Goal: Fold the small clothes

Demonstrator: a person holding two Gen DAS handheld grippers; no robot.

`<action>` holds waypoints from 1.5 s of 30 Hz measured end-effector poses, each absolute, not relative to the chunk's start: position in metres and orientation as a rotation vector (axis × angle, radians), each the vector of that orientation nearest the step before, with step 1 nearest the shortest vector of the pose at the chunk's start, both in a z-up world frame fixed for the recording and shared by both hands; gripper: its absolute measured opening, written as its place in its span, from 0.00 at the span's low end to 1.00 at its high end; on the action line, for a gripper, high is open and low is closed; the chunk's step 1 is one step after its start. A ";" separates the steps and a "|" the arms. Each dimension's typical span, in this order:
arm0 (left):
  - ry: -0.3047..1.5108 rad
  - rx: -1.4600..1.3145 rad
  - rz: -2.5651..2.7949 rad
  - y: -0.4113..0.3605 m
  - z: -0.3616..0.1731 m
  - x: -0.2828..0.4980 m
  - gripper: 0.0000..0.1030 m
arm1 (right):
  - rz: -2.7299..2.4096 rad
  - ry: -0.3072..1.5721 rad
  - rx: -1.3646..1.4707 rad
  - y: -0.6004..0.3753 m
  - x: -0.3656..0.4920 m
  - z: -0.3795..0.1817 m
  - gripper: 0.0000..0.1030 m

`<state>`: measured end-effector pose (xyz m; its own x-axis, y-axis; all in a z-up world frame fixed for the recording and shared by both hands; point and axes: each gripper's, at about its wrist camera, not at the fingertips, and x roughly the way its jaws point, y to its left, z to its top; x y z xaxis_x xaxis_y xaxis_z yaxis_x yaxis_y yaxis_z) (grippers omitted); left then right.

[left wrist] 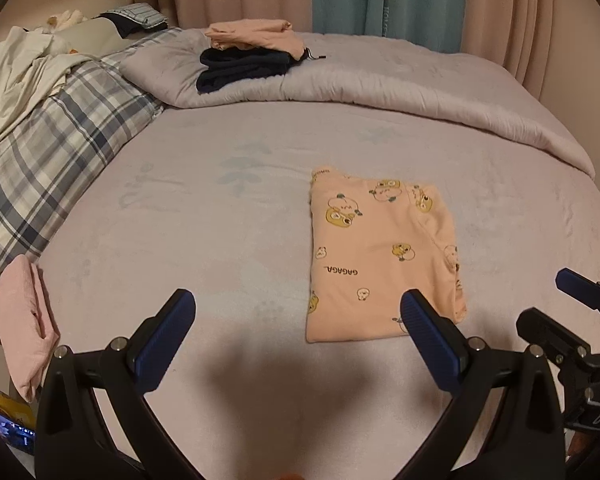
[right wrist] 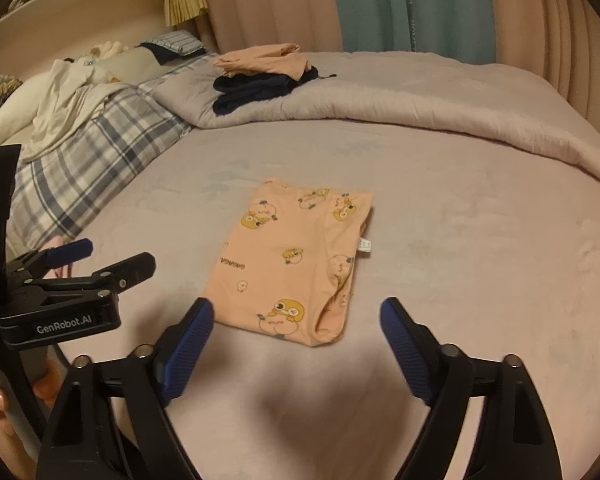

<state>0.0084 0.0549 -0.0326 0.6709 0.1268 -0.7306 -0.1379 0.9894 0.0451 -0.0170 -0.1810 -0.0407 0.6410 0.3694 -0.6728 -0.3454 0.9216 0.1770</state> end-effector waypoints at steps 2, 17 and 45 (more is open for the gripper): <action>0.814 -0.021 0.146 0.055 -0.029 0.007 0.99 | 0.407 0.764 0.038 -0.181 -0.018 -0.038 0.93; 0.792 -0.020 0.124 0.049 -0.014 0.002 0.99 | 0.367 0.733 0.013 -0.178 -0.017 -0.031 0.99; 0.849 -0.009 0.130 0.050 -0.025 0.009 0.99 | 0.393 0.769 0.033 -0.181 -0.008 -0.034 0.99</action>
<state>0.0095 0.0503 -0.0249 0.6536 0.1112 -0.7486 -0.1180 0.9920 0.0443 -0.0082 -0.1813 -0.0342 0.6500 0.3579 -0.6704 -0.3337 0.9270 0.1712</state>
